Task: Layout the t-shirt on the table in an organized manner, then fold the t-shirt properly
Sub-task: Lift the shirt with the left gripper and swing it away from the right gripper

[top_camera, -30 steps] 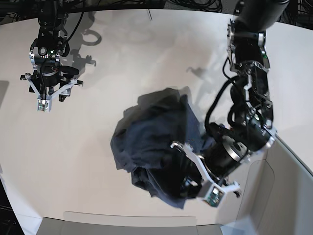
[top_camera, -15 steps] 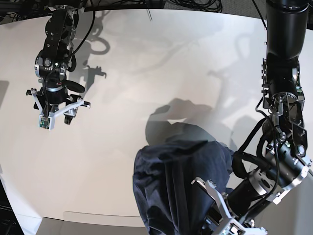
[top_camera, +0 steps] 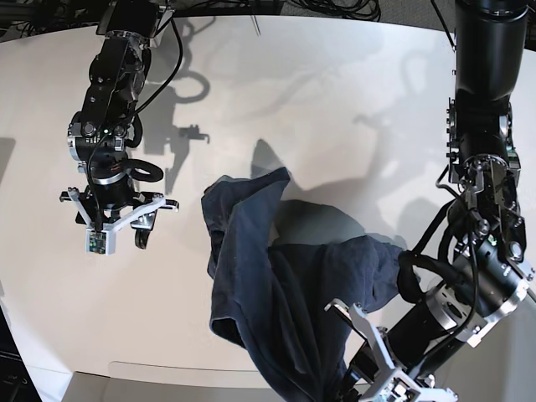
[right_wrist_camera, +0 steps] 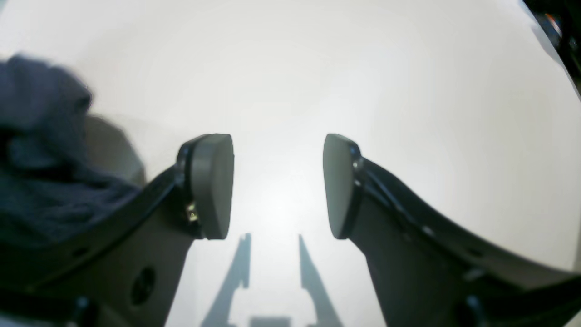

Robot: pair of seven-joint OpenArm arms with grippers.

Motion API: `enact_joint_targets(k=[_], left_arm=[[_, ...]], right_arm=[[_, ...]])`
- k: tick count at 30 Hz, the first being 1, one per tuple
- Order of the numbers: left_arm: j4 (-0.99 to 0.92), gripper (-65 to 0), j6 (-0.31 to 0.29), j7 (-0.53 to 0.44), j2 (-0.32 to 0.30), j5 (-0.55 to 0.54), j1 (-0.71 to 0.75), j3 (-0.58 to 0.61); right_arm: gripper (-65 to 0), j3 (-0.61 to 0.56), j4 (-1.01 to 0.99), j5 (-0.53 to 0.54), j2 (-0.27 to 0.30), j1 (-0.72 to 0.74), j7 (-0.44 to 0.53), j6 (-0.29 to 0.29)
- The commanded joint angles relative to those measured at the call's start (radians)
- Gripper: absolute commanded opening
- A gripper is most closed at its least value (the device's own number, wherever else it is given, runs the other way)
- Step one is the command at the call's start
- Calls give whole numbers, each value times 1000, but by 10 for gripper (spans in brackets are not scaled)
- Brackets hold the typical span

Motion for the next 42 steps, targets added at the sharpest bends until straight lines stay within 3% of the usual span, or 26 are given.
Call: enact_joint_targets(k=[1, 15, 27, 35, 42], left_arm=[[9, -650, 13, -43, -6, 4, -69, -9], [-36, -650, 13, -45, 0, 5, -47, -3], [-36, -650, 14, -43, 2, 5, -47, -5], [-40, -650, 14, -43, 21, 5, -46, -3], [-40, -650, 14, -43, 21, 5, -44, -3]], right_arm=[[-334, -19, 16, 5, 2, 14, 24, 3], [-332, -281, 62, 5, -3, -33, 24, 3], [-332, -403, 11, -1, -125, 5, 26, 3], [-329, -482, 11, -1, -131, 11, 6, 1], [-259, -547, 16, 1, -131, -23, -36, 1]])
